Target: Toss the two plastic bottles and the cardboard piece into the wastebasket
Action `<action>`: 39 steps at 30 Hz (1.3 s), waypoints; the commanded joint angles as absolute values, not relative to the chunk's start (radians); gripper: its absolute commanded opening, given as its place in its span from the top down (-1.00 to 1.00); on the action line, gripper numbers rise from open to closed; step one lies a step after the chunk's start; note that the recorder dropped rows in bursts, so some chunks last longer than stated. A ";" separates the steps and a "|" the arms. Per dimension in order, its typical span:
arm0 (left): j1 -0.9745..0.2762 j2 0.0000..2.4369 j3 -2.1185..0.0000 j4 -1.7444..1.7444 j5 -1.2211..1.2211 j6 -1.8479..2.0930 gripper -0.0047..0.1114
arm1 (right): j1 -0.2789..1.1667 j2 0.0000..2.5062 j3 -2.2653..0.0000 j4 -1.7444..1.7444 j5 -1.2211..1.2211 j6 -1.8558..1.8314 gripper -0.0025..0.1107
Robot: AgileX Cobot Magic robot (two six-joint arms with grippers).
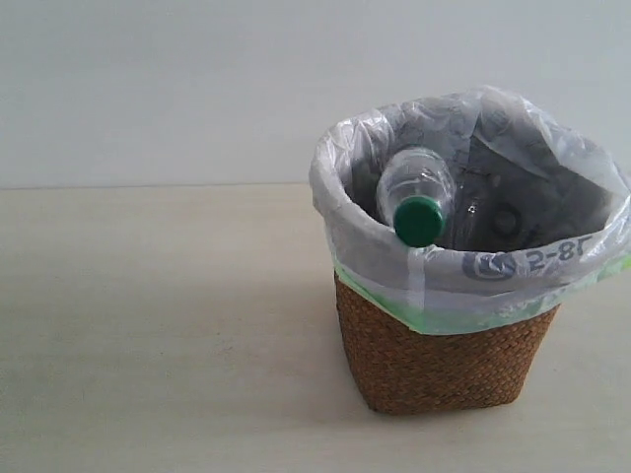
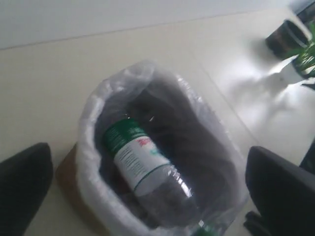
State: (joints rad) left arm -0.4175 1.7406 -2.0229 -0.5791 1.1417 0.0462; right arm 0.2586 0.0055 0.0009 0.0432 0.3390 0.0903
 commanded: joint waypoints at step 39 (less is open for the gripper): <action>-0.369 1.453 -1.375 -0.399 1.221 0.147 -0.70 | 0.260 0.000 0.000 0.041 0.333 0.092 0.72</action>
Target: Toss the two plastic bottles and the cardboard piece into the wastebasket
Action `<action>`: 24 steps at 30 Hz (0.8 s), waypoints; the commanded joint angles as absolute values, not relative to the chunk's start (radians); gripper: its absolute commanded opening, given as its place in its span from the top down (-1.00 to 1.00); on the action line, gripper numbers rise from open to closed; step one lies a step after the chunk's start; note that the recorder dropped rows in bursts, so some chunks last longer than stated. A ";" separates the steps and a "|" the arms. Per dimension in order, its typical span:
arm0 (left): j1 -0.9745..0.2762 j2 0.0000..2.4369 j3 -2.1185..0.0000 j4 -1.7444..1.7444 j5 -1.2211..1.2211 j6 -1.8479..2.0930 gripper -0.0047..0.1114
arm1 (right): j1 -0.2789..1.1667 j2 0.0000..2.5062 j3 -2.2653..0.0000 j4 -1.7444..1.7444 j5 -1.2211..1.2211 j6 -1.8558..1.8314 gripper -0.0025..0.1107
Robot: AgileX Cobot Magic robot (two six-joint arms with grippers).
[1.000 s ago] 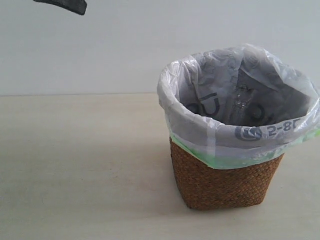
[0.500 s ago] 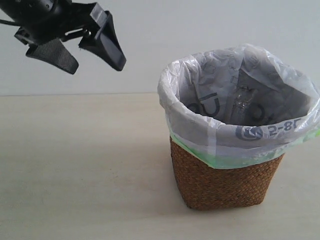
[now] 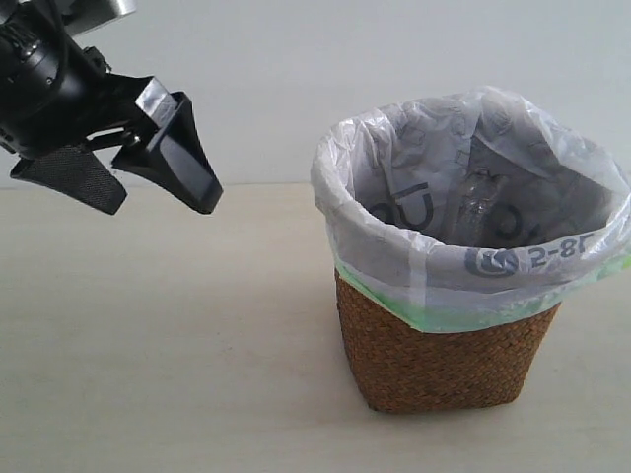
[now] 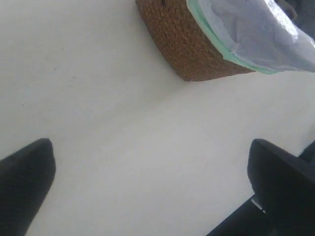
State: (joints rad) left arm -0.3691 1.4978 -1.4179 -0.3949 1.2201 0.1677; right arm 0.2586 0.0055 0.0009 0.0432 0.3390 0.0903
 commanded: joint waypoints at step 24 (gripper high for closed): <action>-0.369 0.723 -0.500 -0.688 0.778 0.199 0.82 | 0.260 0.000 0.000 0.041 0.333 0.092 0.72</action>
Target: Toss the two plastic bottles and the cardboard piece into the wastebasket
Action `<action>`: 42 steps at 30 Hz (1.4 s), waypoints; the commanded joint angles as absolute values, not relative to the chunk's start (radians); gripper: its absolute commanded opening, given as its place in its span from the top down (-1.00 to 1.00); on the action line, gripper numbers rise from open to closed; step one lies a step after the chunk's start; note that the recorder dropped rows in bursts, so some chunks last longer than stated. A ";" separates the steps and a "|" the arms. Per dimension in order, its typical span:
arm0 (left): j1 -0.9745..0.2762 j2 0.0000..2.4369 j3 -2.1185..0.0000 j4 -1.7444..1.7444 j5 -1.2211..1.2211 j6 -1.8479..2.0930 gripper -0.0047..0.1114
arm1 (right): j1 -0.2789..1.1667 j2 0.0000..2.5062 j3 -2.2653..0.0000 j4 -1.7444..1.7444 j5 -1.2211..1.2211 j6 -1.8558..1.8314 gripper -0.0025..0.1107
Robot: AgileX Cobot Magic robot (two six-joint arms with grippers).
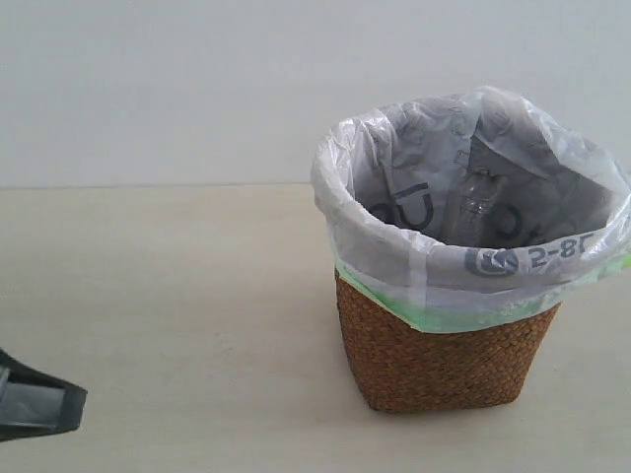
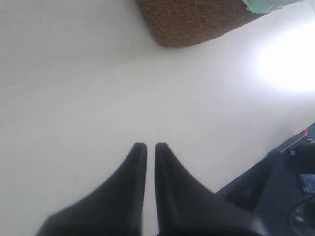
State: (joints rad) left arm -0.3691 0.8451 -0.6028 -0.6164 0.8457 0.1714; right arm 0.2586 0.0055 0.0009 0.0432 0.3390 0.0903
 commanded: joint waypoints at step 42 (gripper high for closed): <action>-0.065 0.000 -0.225 -0.772 0.090 0.538 0.82 | 0.260 0.000 0.000 0.041 0.333 0.092 0.72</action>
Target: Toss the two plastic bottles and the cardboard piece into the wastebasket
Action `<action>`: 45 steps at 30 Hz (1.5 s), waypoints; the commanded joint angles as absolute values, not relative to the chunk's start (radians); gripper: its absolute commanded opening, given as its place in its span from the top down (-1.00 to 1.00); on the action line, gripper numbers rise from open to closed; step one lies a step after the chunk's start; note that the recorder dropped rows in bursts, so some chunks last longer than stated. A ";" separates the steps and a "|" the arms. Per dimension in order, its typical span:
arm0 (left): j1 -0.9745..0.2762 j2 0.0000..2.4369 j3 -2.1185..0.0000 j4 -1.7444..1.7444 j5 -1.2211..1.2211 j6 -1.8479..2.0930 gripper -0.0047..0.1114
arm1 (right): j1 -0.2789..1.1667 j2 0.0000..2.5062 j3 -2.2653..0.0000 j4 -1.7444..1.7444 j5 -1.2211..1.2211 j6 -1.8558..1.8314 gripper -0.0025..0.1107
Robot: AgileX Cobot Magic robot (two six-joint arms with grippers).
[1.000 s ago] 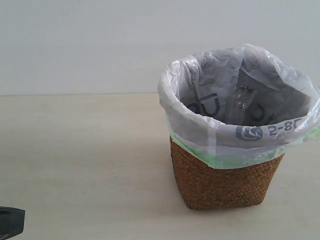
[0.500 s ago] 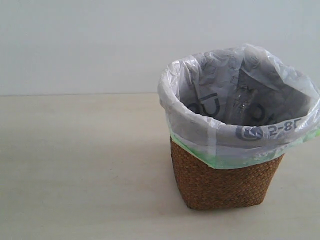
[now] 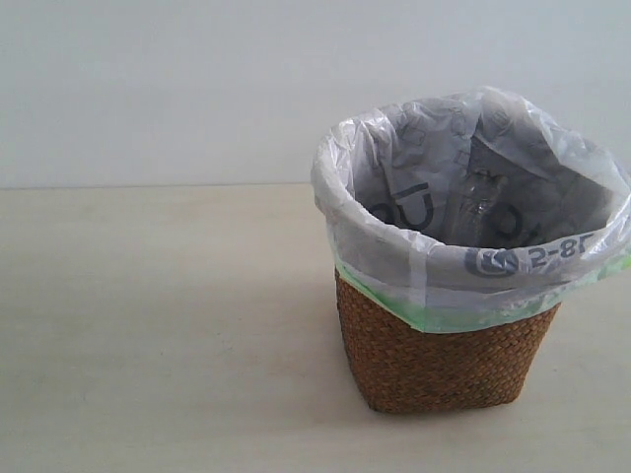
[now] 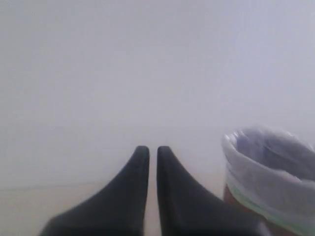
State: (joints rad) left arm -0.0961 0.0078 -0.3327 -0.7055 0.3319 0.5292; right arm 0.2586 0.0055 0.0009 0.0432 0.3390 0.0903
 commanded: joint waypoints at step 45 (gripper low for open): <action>-0.031 0.000 0.000 -0.216 0.314 0.142 0.82 | 0.260 0.000 0.000 0.041 0.333 0.092 0.72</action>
State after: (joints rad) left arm -0.0341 0.0025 -0.0029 -0.2205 0.3113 0.1547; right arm 0.2586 0.0055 0.0009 0.0432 0.3390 0.0903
